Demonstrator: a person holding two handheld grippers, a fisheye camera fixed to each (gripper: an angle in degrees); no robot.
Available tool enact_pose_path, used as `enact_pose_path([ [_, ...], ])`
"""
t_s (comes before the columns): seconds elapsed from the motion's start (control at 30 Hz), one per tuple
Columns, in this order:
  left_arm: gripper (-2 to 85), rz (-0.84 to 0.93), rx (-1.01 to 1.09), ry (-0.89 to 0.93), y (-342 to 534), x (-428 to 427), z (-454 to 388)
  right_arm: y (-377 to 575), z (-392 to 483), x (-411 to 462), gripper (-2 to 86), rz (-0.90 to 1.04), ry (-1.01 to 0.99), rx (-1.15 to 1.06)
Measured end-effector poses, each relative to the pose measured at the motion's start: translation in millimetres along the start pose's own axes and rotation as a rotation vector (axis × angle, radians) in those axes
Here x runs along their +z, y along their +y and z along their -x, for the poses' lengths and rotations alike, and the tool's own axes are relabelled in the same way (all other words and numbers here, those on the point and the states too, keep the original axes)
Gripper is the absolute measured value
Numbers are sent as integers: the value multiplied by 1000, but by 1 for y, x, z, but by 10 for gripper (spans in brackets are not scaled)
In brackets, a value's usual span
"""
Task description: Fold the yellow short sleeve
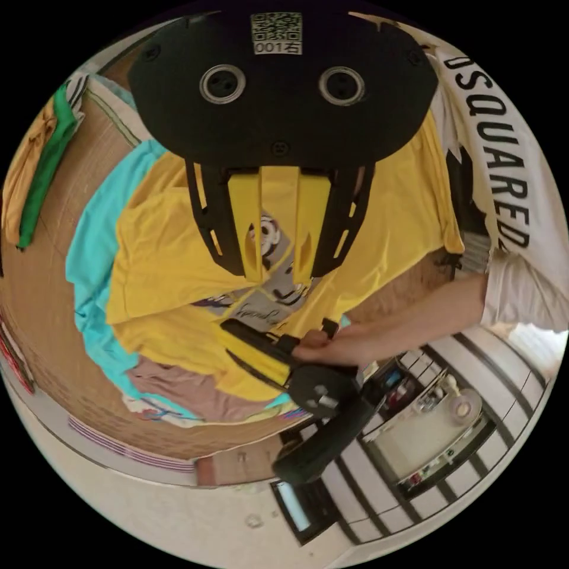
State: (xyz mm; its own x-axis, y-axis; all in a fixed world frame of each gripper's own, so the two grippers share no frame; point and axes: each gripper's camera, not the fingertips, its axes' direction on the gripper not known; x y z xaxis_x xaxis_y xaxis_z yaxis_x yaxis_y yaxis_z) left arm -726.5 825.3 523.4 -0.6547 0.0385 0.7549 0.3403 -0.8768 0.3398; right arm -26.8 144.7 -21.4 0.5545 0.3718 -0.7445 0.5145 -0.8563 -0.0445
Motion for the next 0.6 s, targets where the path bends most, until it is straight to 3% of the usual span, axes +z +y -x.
enact_pose_path([
  [0.27,19,33,195,98,27,-14,-22,32,22,-42,97,-52,356,34],
  [0.6,-8,145,204,-1,13,-19,-22,22,62,0,73,151,355,-56],
])
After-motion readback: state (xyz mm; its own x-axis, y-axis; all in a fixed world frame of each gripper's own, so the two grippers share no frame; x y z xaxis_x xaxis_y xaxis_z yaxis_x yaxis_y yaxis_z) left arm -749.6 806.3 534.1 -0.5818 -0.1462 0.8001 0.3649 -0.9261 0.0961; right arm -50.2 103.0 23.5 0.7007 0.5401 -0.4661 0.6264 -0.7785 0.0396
